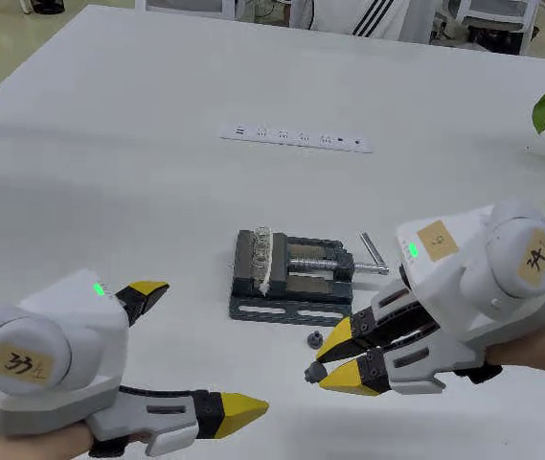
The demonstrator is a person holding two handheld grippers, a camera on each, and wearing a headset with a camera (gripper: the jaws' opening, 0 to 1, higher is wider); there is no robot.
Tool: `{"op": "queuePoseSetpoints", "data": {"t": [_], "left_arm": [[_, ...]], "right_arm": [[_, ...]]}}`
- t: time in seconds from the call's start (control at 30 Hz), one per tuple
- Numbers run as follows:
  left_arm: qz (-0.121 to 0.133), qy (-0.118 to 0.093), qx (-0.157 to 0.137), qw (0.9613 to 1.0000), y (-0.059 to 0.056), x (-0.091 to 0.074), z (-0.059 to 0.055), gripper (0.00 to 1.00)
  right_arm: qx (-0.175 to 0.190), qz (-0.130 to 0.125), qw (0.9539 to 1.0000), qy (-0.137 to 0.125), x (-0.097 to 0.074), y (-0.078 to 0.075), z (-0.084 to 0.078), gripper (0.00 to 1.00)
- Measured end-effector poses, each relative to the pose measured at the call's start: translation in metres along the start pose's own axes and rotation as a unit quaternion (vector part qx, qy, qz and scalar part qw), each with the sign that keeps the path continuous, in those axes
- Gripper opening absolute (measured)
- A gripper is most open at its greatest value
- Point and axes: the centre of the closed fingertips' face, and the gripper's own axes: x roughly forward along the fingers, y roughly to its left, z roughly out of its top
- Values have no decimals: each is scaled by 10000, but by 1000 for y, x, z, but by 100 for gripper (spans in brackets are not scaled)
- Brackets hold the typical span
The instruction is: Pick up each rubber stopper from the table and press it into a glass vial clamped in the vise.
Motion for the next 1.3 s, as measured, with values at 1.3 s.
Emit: {"op": "queuePoseSetpoints", "data": {"t": [1.3], "left_arm": [[53,43,31,10000,23,6,-5,97]], "right_arm": [[-1101,-59,9863,1225,-16,-154,26,6]]}}
